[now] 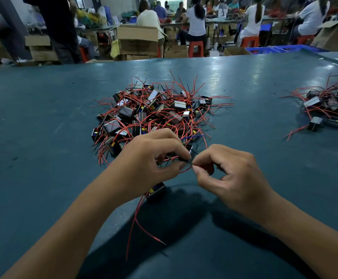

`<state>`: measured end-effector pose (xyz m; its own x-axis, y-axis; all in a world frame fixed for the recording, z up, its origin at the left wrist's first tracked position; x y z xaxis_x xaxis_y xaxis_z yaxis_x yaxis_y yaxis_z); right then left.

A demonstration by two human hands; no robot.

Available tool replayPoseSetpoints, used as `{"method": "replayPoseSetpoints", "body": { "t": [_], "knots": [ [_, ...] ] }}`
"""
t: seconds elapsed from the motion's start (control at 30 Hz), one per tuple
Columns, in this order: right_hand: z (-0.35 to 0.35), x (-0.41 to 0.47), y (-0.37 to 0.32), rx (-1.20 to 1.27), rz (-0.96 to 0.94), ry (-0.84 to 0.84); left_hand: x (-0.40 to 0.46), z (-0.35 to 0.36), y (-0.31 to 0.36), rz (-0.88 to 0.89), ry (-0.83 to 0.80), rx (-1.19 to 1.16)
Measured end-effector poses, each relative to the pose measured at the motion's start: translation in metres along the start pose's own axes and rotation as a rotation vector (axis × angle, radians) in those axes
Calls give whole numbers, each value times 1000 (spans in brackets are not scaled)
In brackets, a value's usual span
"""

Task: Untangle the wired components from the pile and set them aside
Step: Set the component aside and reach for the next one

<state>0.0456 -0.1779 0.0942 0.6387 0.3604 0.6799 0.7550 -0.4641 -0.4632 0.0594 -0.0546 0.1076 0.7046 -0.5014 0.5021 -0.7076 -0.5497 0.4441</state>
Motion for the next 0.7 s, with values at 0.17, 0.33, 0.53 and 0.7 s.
{"method": "replayPoseSetpoints", "body": {
  "t": [0.17,0.33,0.53,0.7],
  "knots": [
    [-1,0,1,36,1,4,-3,3,2,74,-14,49],
    [0,0,1,46,-2,12,-2,-1,10,135,44,123],
    [-3,0,3,60,20,36,-2,-1,12,120,72,134],
    [-4,-1,-4,-29,-38,35,-2,11,0,-61,-14,-90]
  ]
}}
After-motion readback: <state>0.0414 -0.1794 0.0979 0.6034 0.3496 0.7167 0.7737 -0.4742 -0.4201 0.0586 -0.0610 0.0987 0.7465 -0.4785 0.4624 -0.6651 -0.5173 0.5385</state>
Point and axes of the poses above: each hand's wrist, its own x-axis towards the middle knuckle, its own z-axis out of the palm, y = z × x, the point moved 10 cm from there along x, towards the middle knuckle, and after that the axes turned 1 degree about z, right-handed, at the moved point
